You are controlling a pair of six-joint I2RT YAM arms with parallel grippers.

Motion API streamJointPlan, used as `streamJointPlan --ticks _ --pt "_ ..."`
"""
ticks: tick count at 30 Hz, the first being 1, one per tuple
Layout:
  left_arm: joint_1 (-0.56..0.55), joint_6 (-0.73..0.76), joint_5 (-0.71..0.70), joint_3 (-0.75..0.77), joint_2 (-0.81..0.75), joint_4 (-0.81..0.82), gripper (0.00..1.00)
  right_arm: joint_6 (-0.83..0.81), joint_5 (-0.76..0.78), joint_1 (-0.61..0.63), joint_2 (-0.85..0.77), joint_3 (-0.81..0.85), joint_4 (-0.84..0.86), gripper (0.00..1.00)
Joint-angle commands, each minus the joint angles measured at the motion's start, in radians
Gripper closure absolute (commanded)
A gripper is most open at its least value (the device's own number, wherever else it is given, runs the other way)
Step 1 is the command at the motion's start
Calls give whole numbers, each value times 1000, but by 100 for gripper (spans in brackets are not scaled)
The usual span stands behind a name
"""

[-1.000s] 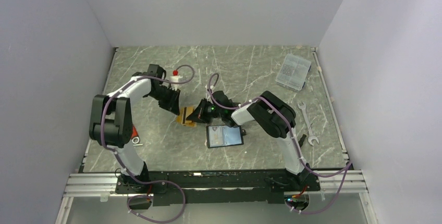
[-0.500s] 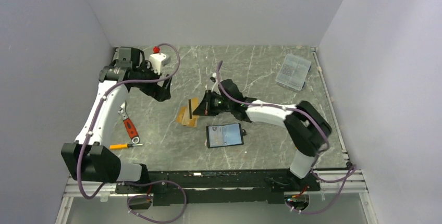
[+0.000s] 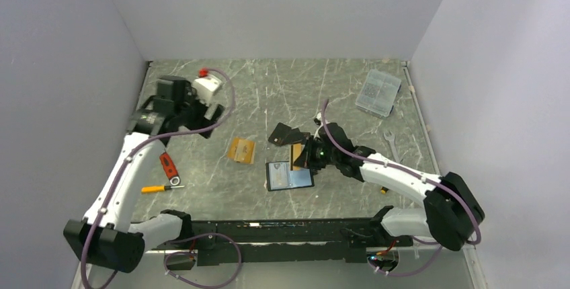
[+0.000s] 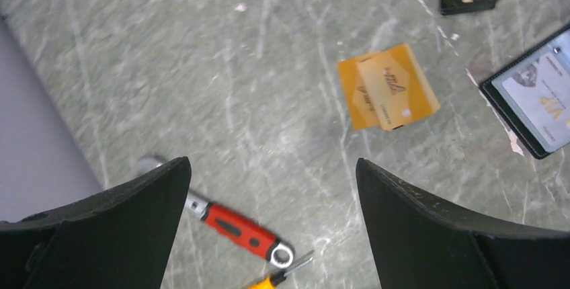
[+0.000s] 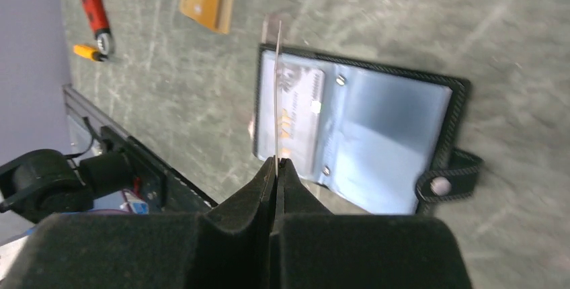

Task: Put the credit cards into the card holder
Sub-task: Insert the credit card into the card holder.

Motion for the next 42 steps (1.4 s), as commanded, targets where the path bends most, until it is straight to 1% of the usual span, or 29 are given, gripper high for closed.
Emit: streamJointPlan --ticks 1,2,5,6,7,11,12,15,18,21,24,26,31,32,36,38,42 --pt "-215 -3 -121 -114 -24 126 1 -30 106 2 -90 -26 -145 100" --pt "-256 -11 -124 -114 -28 129 1 -30 139 2 -103 -32 -178 100" --pt "-303 -64 -52 -68 84 47 1 -13 202 2 -150 -68 -234 100" --pt "-327 -79 -52 -67 121 36 1 -7 214 1 -164 -80 -248 100" --pt "-347 -99 -50 -72 145 42 1 -4 246 1 -175 -88 -262 100" --pt "-419 -188 15 -123 218 130 1 -7 296 -6 -188 -108 -296 100" --pt "-430 -206 25 -130 238 144 1 -8 294 -13 -185 -116 -289 100" --pt "-453 -255 130 -157 293 189 1 -14 283 -30 -172 -125 -263 100" --pt "-491 -302 192 -202 350 237 0 -14 256 -33 -156 -129 -219 100" --pt "-537 -319 199 -237 411 287 1 -10 228 -33 -136 -139 -175 100" --pt "-557 -341 209 -277 436 349 1 5 192 -33 -145 -154 -130 100" --pt "-567 -343 198 -295 447 389 2 15 193 -32 -166 -161 -132 100" --pt "-590 -342 124 -307 475 442 20 31 200 -34 -230 -183 -165 100" --pt "-592 -342 112 -307 479 451 21 35 196 -32 -239 -188 -167 100" --pt "-621 -329 21 -278 514 457 21 61 172 -31 -239 -218 -151 100" --pt "-627 -324 2 -251 536 450 20 84 153 -27 -230 -246 -117 100" --pt "-645 -300 -61 -224 575 454 20 136 153 16 -212 -288 -71 100"
